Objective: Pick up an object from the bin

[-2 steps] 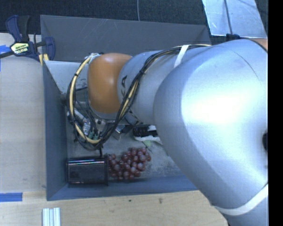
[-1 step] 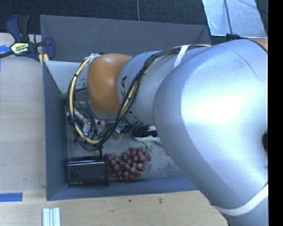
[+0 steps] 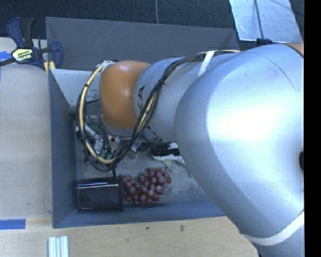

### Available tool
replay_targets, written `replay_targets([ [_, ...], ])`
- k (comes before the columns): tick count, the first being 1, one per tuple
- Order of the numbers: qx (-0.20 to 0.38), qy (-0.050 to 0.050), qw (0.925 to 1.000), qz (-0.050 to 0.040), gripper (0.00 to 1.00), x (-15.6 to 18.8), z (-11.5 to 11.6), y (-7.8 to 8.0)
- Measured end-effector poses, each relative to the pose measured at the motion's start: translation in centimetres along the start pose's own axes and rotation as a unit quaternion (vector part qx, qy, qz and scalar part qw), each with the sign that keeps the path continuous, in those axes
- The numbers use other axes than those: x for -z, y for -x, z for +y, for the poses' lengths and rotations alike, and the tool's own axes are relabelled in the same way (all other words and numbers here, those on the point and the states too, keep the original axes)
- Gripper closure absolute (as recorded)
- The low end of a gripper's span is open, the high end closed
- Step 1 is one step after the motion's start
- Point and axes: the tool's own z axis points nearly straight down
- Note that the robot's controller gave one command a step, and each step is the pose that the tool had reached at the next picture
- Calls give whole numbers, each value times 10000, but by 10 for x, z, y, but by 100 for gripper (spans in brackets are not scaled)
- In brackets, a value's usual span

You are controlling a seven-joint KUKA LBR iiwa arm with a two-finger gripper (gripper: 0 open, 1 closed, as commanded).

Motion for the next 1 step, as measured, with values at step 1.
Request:
replay_targets([
  [1, -5, -8, 10000, 10, 100, 17, -1, -1],
])
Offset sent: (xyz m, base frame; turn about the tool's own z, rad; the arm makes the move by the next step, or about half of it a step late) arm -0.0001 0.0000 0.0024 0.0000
